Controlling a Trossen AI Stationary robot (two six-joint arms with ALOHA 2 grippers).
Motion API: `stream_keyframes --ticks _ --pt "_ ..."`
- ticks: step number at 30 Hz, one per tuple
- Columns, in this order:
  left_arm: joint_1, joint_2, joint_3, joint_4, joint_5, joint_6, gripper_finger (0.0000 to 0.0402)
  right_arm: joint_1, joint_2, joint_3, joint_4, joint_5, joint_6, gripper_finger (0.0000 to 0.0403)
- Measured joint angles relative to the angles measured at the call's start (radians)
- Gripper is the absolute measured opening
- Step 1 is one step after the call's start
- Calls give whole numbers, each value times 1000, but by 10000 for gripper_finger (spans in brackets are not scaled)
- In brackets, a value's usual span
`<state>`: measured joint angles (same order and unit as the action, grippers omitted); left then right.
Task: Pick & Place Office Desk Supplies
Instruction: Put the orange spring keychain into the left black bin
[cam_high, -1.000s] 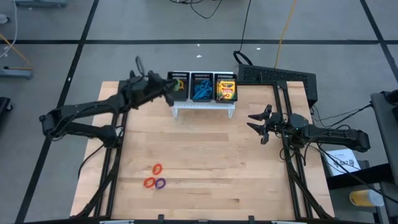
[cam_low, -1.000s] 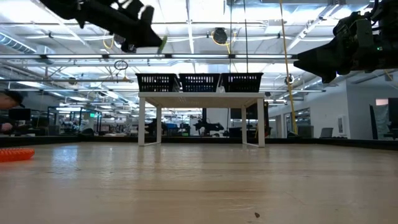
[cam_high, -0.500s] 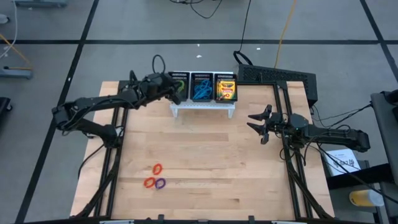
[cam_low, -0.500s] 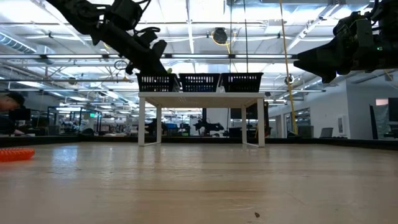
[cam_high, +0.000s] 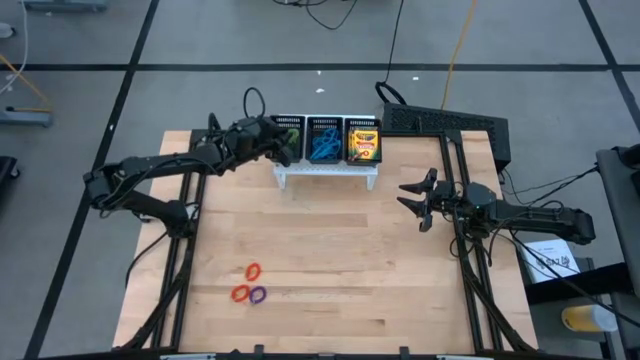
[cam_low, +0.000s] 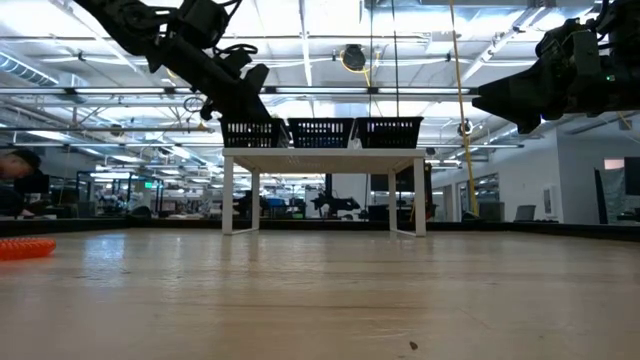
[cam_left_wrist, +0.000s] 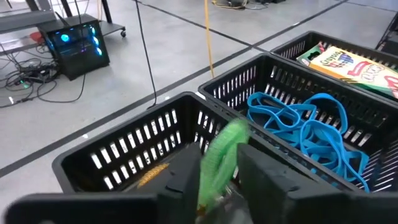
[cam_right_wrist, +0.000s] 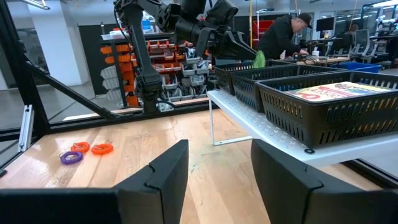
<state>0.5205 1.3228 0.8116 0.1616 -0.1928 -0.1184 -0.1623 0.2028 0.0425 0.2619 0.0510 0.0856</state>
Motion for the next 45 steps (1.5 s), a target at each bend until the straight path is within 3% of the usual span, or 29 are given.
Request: stream_keyframes --ticks 7,14,20,26,32,45 --pt "0 -15 0 -13 0 56 176 0 0 0 0 0 0 164" --pt "-38 -114 0 -13 15 63 203 0 0 0 0 0 0 164" --pt "-122 -260 1 -126 180 64 200 0 0 0 0 0 0 164" --pt "-262 -361 1 -449 357 37 189 0 0 0 0 0 0 164" --pt "-425 -358 -3 -728 368 -154 194 0 0 0 0 0 0 164" --pt "-720 -251 -168 -793 230 -704 182 0 0 0 0 0 0 164"
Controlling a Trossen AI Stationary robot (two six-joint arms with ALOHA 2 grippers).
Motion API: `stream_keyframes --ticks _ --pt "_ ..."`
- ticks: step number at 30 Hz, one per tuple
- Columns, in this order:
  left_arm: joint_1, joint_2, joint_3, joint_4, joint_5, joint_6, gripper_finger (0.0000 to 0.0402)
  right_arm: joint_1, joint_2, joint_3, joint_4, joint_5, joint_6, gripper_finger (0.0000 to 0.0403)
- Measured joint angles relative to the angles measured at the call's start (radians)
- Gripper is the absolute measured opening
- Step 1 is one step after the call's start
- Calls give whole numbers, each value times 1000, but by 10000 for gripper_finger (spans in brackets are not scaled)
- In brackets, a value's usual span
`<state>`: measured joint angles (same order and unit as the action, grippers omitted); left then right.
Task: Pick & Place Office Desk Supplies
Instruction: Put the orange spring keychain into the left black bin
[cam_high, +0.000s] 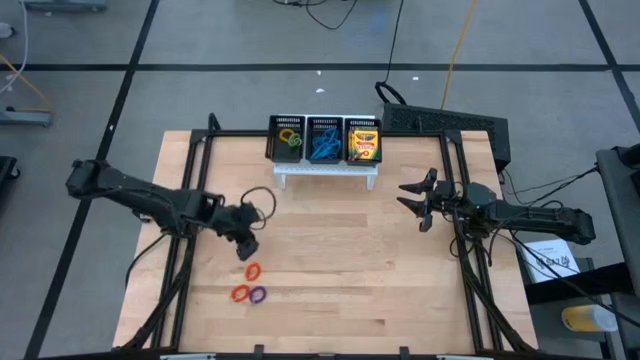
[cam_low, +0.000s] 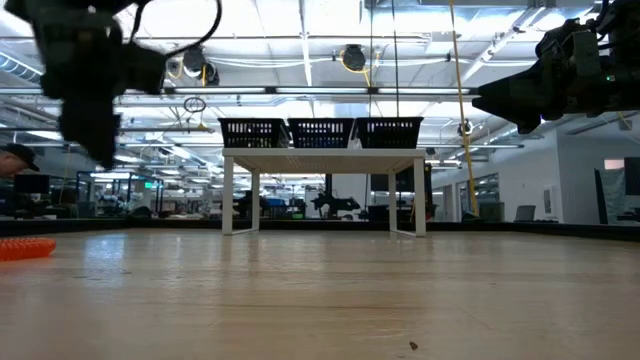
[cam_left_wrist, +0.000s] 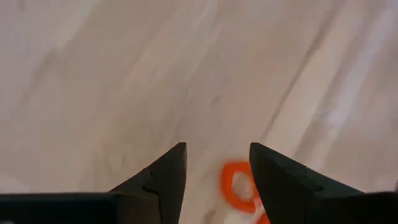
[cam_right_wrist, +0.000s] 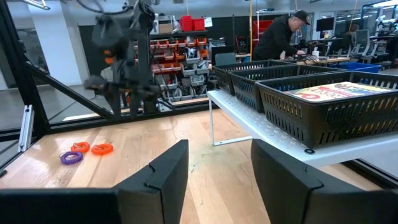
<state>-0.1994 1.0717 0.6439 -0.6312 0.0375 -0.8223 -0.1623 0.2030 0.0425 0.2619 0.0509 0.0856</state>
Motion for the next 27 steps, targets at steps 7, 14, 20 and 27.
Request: stream_keyframes --ticks 7,14,20,27 --pt "-134 83 -96 59 -4 -253 193 0 0 0 1 0 0 164" --pt "-197 147 -137 185 -6 -392 204 0 0 0 2 0 0 164" --pt "-250 206 -137 247 -13 -366 193 0 0 0 2 0 0 164" --pt "-275 268 -132 260 -47 -393 185 0 0 0 2 0 0 164"
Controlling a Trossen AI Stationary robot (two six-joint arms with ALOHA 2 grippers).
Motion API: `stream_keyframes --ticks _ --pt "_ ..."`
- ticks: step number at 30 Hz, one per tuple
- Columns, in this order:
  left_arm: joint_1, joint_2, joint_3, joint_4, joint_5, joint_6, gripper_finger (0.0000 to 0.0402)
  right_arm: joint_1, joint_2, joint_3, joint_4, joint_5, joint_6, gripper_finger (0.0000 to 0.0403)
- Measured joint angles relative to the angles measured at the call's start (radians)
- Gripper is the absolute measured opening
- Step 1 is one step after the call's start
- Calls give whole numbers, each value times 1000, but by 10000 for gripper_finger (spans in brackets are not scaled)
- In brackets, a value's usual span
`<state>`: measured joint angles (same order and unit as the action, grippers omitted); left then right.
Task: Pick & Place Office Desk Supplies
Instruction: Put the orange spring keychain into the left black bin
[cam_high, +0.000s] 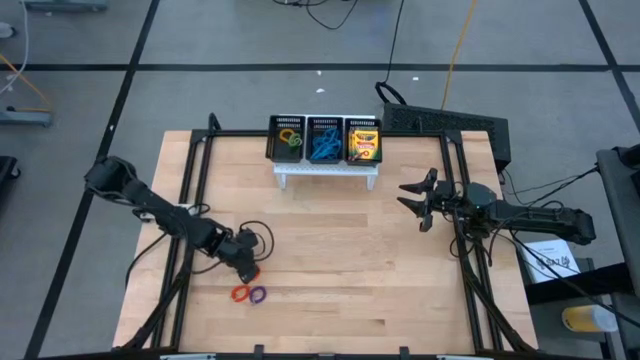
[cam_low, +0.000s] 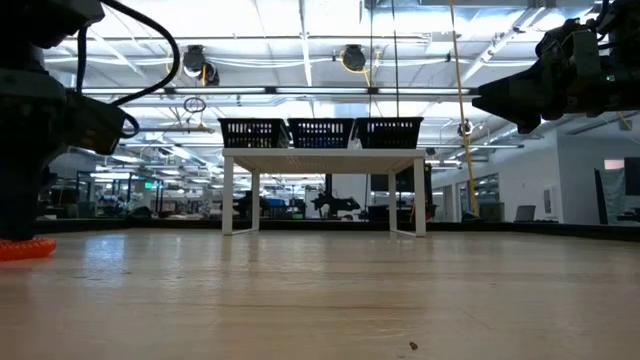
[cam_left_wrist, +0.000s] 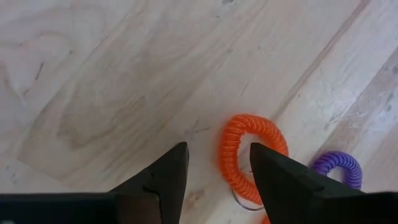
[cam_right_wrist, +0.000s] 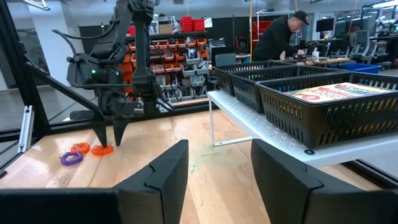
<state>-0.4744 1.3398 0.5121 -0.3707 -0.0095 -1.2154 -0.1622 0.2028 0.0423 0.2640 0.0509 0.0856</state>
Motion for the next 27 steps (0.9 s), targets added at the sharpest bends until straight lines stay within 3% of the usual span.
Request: stream_keyframes --ticks 14,27 --pt "-44 7 -2 0 -78 -6 177 0 0 0 0 0 0 164" --pt "-26 8 -3 -46 -109 38 61 0 0 0 0 0 0 164"
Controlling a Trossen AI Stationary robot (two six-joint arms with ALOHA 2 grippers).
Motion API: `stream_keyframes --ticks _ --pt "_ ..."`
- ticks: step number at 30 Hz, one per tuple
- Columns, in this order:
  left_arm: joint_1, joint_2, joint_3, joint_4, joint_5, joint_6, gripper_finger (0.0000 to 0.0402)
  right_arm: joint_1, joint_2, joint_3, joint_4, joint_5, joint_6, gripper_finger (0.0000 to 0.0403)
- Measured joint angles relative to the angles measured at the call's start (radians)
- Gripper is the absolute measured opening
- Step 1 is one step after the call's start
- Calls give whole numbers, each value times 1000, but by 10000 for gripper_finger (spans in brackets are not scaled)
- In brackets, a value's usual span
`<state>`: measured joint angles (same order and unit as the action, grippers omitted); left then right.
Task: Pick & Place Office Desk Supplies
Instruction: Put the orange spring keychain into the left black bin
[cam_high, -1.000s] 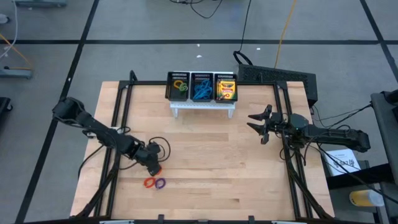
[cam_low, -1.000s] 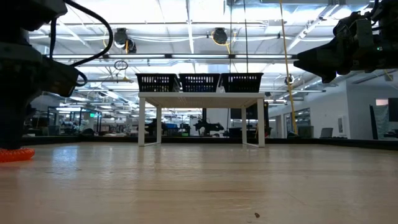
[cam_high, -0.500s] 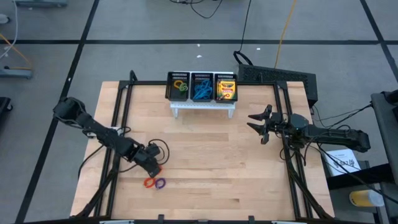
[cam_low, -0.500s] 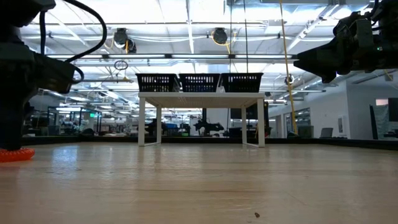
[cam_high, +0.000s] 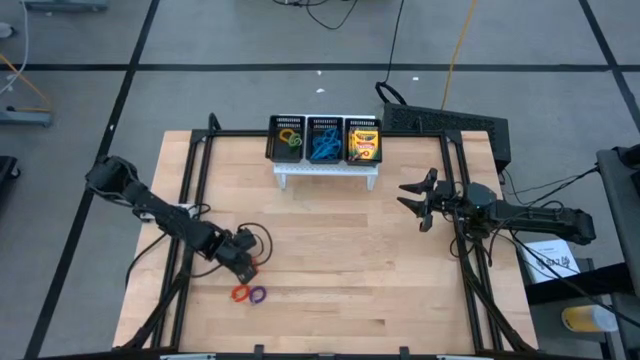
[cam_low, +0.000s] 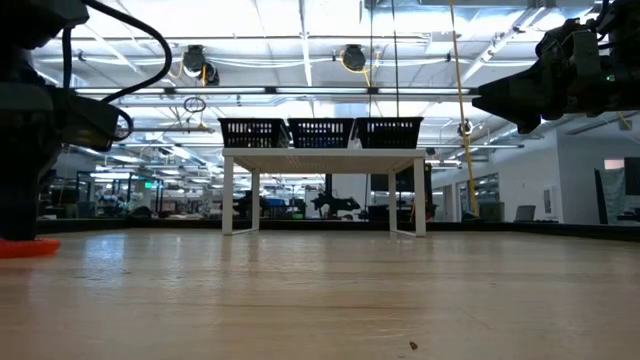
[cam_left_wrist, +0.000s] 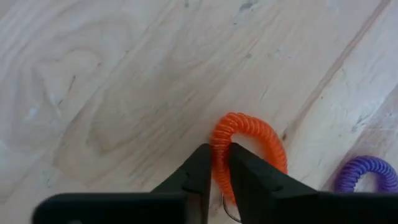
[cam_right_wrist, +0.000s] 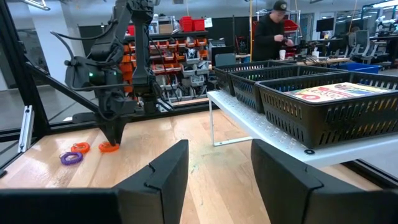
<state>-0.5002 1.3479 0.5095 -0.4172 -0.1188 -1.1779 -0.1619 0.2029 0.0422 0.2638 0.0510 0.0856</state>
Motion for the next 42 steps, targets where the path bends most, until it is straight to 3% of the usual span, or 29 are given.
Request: stream_keyframes --ticks 3,5,11,24,29,36,42 --pt "15 0 0 -1 -10 13 27 0 0 0 0 0 0 164" --pt "27 1 -2 3 -78 31 11 0 0 0 0 0 0 165" --pt "73 5 1 -5 -229 88 15 0 0 0 0 0 0 164" --pt "157 -38 71 -3 -346 323 5 0 0 0 0 0 0 164" --pt "166 -134 72 64 -396 390 10 0 0 0 0 0 0 164" --pt "147 -332 70 157 -483 654 7 0 0 0 0 0 0 164" --pt "147 -472 -27 259 -483 779 6 0 0 0 0 0 0 164"
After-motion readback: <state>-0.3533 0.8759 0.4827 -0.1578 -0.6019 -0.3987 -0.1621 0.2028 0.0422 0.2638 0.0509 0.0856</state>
